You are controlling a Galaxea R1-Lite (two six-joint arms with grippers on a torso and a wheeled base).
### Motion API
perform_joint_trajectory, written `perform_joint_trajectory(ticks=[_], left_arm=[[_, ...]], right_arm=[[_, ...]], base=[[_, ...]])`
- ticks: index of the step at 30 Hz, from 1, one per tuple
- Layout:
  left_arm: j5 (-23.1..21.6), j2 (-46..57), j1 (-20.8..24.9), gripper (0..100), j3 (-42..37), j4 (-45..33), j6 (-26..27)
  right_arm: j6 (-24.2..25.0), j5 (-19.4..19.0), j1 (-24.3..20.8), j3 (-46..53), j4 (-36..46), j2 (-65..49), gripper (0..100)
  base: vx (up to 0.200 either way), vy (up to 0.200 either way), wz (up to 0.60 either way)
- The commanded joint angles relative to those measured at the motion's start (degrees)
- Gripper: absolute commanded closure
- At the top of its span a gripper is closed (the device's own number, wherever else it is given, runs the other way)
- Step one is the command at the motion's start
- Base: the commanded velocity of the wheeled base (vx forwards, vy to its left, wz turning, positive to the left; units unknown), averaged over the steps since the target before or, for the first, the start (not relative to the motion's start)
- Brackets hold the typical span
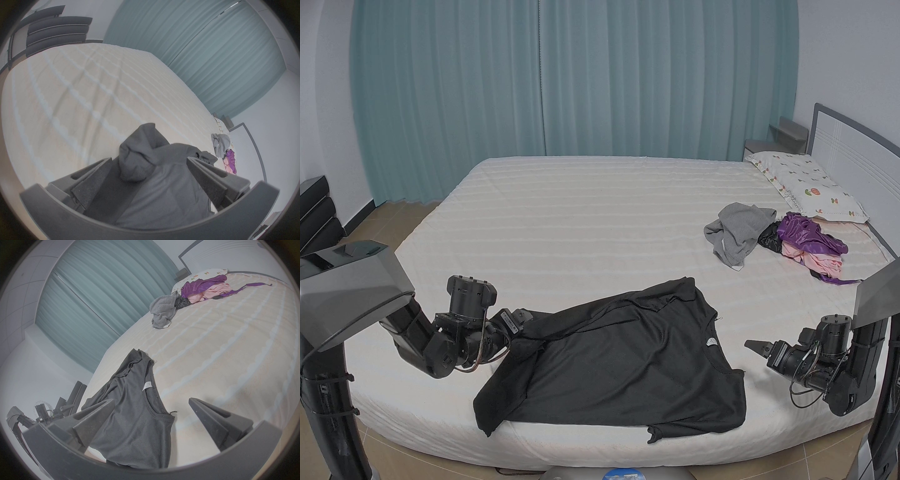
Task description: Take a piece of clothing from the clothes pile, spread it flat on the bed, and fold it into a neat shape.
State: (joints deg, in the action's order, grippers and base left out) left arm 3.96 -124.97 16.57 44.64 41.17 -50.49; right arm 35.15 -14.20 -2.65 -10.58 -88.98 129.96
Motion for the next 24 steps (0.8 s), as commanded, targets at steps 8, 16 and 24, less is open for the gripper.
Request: perform_joint_trajectory(ticks=[8, 16, 24], left_arm=[[0.26, -13.73, -3.91, 100, 18.99, -7.86, 2.51], [0.43, -14.17, -6.99, 100, 25.41, -9.61, 3.12], [0.08, -11.88, -9.36, 100, 27.25, -10.67, 3.47]], right_arm=[[0.01, -0.04, -0.34, -0.4, -0.76, 1.7, 0], [0.01, 0.32, -1.22, -1.99, -0.76, 2.93, 0], [-0.17, 0.67, -3.86, -7.52, 0.03, 3.63, 0]], base=[[0.0, 0.0, 0.0], [0.0, 0.0, 0.0], [0.0, 0.0, 0.0]])
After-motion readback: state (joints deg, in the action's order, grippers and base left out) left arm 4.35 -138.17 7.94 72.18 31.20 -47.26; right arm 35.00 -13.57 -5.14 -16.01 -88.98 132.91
